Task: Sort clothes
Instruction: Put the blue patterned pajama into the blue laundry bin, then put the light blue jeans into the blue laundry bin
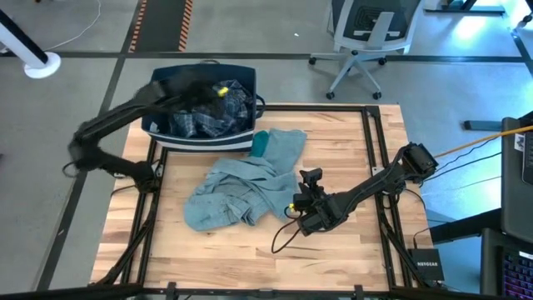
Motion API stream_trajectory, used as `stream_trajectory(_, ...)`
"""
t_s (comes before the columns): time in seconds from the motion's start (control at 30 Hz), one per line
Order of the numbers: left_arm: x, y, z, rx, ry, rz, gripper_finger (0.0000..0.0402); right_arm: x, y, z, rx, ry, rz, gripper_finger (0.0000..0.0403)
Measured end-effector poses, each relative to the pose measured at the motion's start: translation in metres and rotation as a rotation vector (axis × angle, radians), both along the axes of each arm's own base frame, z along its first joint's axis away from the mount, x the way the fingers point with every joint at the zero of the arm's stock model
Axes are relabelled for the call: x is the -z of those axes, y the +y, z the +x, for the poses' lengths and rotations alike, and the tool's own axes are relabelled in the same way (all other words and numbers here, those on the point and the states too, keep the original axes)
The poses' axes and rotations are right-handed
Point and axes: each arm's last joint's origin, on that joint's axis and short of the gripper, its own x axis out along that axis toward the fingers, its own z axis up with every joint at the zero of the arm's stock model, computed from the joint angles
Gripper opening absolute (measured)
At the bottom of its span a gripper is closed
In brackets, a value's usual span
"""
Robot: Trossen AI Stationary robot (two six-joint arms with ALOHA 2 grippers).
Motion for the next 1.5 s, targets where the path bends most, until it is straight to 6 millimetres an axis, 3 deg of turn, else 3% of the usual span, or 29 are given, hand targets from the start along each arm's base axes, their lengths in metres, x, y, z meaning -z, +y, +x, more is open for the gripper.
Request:
stream_trajectory(0.17,-0.052,-0.053,-0.035,0.143,-0.273,0.158,0.0168,0.000,0.000,0.001,0.001,-0.005,0.002,0.0291)
stream_trajectory(0.3,-0.061,-0.087,-0.052,0.279,-0.369,0.153,0.0168,0.000,0.000,0.001,0.000,-0.007,0.004,0.0291)
stream_trajectory(0.43,-0.044,-0.110,-0.052,0.394,-0.377,0.081,0.0169,0.000,0.000,0.001,0.000,-0.007,0.003,0.0291)
stream_trajectory(0.67,0.033,-0.150,-0.024,0.607,-0.292,-0.028,0.0168,0.000,0.000,0.001,-0.014,0.013,-0.007,0.0291)
stream_trajectory(0.83,0.067,-0.178,-0.018,0.730,-0.301,-0.060,0.0168,0.000,0.000,0.001,-0.014,0.014,-0.006,0.0291)
stream_trajectory(1.1,0.088,-0.201,-0.025,0.758,-0.255,-0.056,0.0168,0.000,0.001,0.001,-0.015,0.012,0.004,0.0291)
stream_trajectory(1.5,0.087,-0.202,-0.025,0.740,-0.263,-0.040,0.0169,0.002,0.004,0.003,-0.028,0.041,0.130,0.0291)
